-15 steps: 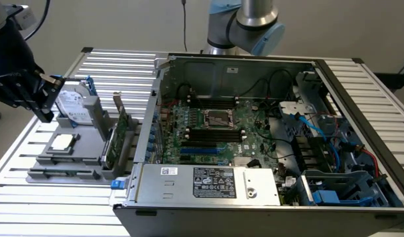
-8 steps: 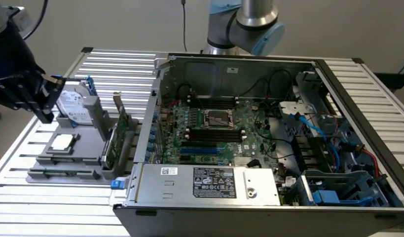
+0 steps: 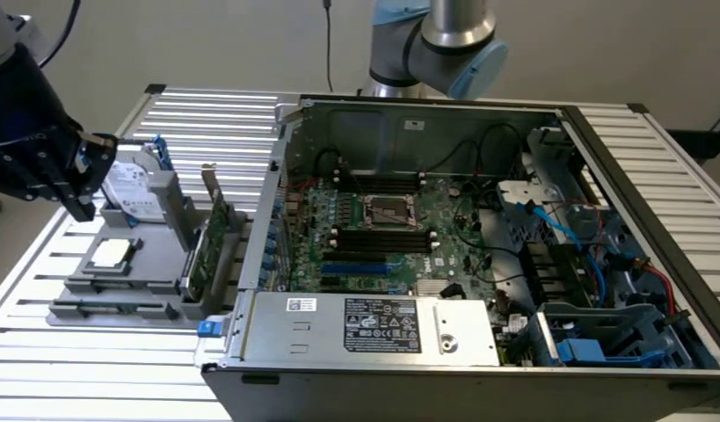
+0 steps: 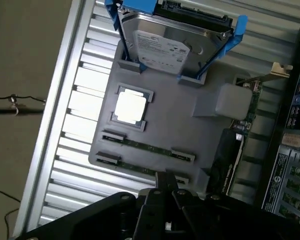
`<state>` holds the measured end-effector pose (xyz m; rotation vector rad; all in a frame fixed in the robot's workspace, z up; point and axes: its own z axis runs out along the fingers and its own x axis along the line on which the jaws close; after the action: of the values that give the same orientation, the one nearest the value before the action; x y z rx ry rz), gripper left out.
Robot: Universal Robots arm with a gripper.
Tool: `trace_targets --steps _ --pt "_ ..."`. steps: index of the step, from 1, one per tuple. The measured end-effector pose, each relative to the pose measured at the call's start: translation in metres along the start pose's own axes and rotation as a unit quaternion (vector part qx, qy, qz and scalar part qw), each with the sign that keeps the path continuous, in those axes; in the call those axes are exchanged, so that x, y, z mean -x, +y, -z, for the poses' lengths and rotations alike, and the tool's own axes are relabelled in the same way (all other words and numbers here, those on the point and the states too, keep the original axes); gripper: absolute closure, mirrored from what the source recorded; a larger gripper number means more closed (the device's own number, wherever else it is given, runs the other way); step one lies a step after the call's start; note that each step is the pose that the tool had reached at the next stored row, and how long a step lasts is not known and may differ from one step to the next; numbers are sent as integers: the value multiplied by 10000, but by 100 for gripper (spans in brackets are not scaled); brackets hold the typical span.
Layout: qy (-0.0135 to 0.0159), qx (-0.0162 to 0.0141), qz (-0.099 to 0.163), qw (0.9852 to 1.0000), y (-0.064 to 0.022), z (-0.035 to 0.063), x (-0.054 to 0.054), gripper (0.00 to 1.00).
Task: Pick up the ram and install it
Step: 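Pick up the ram and move it above insertion slot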
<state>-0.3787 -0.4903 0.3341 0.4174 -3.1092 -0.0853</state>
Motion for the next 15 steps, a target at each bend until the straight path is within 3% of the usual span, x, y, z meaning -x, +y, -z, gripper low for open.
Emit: trace_targets --steps 4,7,11,15 --pt "19 -1 364 9993 0 -5 0 89" --pt "36 -5 634 9980 0 -9 0 89" --pt "60 -11 999 9950 -1 -20 0 89" --pt "84 -24 1362 9906 -3 -31 0 89"
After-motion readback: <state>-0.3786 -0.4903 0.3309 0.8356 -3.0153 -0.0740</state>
